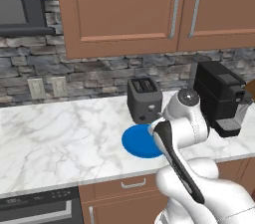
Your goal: Place the fish on the rack of the oven, and slide the rack back inside. Close the oven door.
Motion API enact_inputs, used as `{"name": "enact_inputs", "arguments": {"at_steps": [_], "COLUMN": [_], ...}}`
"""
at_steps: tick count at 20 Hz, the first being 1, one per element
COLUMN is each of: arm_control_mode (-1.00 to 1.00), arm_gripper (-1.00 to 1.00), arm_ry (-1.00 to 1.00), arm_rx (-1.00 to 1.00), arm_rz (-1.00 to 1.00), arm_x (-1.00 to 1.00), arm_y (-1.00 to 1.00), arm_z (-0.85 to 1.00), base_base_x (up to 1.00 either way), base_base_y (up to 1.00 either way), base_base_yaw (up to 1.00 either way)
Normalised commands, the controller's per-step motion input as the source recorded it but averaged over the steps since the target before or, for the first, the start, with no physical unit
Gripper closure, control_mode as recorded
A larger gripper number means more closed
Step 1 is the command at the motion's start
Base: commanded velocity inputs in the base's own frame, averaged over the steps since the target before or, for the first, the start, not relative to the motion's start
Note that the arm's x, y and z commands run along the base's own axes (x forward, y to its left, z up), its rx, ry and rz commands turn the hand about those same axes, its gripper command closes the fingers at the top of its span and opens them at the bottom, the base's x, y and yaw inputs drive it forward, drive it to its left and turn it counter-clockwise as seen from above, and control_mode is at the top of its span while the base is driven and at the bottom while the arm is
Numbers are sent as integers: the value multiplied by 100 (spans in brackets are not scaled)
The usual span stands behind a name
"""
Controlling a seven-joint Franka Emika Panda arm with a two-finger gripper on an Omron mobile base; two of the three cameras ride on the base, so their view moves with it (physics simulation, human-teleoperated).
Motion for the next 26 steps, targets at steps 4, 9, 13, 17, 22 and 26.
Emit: {"name": "enact_inputs", "arguments": {"at_steps": [4, 9, 13, 17, 22, 26], "arm_control_mode": [-100, -100, -100, -100, -100, -100], "arm_gripper": [100, 100, 100, 100, 100, 100], "arm_ry": [0, 0, 0, -2, -4, -6], "arm_rx": [12, 6, 5, 5, 1, 0], "arm_rz": [0, 0, 0, 0, 1, 3], "arm_x": [-26, -22, -23, -23, -28, -38], "arm_y": [-22, -3, -11, -8, -2, -6], "arm_z": [100, 94, 58, 58, 40, 33], "base_base_x": [0, 0, 0, 0, 0, 0], "base_base_y": [0, 0, 0, 0, 0, 0], "base_base_yaw": [0, 0, 0, 0, 0, 0]}}
